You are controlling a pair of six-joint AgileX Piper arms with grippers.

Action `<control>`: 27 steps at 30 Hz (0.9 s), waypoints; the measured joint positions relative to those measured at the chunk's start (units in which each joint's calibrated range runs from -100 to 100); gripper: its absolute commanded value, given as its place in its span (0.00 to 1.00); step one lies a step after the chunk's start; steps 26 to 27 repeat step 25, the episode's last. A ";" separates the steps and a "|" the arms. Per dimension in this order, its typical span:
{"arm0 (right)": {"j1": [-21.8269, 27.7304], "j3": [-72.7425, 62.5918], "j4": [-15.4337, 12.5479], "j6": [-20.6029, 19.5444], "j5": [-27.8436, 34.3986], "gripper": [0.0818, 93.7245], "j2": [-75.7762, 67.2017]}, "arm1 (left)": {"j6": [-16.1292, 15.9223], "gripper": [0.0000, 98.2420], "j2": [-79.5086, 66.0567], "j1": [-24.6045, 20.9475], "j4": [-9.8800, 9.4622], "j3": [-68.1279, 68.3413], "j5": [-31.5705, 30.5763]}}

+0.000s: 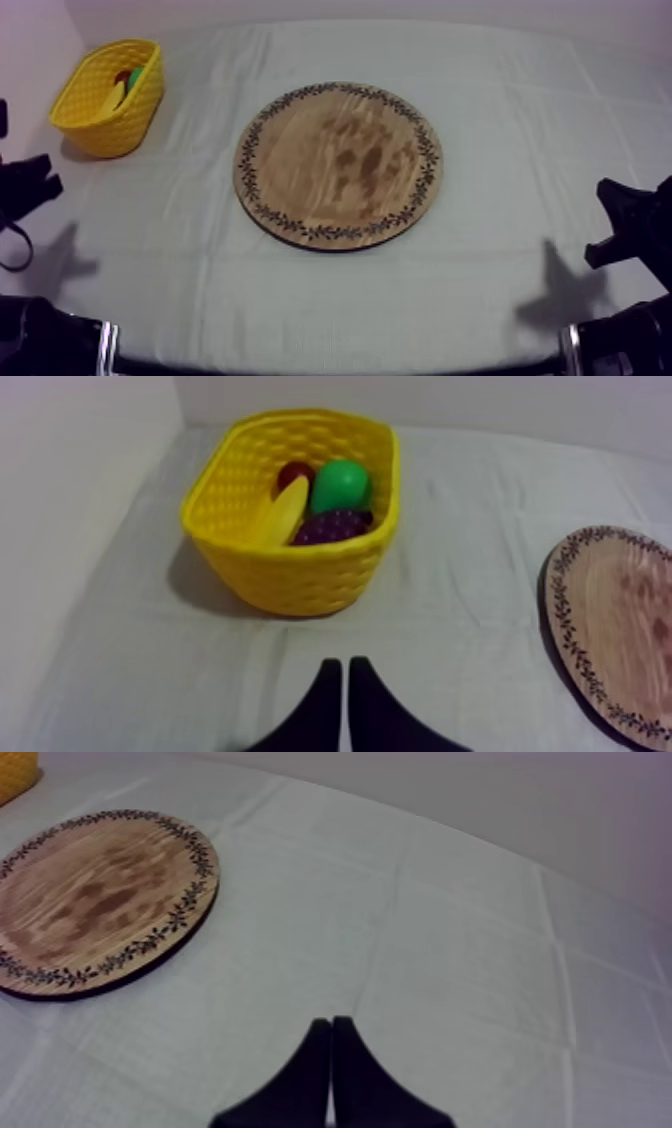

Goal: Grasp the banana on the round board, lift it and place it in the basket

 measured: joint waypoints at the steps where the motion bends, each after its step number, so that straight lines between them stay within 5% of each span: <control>1: 0.00 0.00 0.00 0.00 0.00 0.00 0.00 | -0.03 0.00 -1.41 -0.03 0.08 1.70 -0.33; 12: 0.00 0.00 0.00 0.00 0.07 0.00 0.00 | 1.75 0.00 -15.20 2.13 -2.63 13.96 -4.81; 27: 0.00 0.00 0.00 0.00 0.07 0.00 0.00 | 10.71 0.00 -22.60 1.05 -3.19 14.54 -5.59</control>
